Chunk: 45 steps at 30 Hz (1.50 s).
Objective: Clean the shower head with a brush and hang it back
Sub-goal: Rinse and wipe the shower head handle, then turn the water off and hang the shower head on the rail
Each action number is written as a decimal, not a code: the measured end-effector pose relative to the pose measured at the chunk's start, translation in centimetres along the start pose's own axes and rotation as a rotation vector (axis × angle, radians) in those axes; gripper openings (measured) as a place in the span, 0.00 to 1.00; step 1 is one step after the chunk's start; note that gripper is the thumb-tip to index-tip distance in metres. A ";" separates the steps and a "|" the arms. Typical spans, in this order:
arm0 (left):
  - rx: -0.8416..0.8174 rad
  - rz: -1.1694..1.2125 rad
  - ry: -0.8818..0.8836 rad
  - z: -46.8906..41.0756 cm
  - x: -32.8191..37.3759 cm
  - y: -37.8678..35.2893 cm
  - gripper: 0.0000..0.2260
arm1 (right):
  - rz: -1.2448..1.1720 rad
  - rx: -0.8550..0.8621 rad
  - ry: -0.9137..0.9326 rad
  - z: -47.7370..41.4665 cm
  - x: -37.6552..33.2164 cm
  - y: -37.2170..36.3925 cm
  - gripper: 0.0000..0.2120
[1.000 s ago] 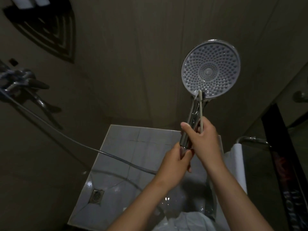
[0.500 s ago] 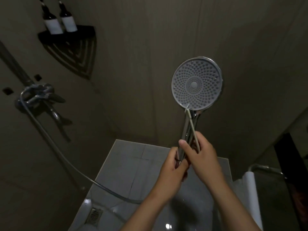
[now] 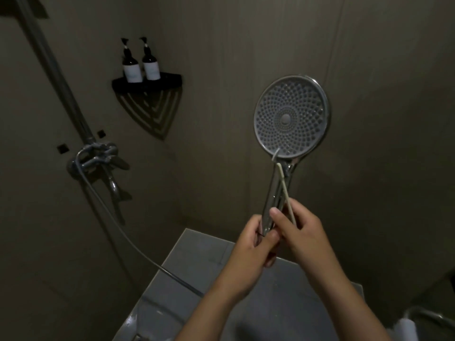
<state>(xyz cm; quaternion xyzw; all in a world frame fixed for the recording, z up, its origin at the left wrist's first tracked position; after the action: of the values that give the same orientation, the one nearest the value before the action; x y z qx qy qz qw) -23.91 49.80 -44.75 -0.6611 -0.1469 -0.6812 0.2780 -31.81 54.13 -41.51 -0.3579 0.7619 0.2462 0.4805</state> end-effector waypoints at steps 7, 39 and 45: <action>0.022 -0.052 -0.069 -1.4 4.7 2.8 0.05 | -0.026 -0.076 0.067 -4.7 -2.6 -3.0 0.06; 0.279 -0.117 0.096 -15.1 8.6 44.0 0.13 | -0.091 -0.343 0.092 -28.2 10.7 -40.1 0.13; 0.328 -0.149 0.132 -15.7 7.4 47.1 0.13 | -0.114 -0.343 0.012 -28.4 13.1 -42.5 0.11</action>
<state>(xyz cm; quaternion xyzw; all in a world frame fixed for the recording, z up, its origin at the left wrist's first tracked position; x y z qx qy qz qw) -9.52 1.75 -46.64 -0.5482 -0.2859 -0.7088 0.3397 -18.03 3.17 -42.87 -0.4786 0.6900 0.3430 0.4210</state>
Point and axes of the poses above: each hand's wrist, its own z-axis away from the middle knuckle, its own y-axis out of the back of the hand, x = y × z, the point moved 9 cm from there along -z, towards the middle knuckle, and after that the axes turned 11 degrees about y, right-handed, at the moved point
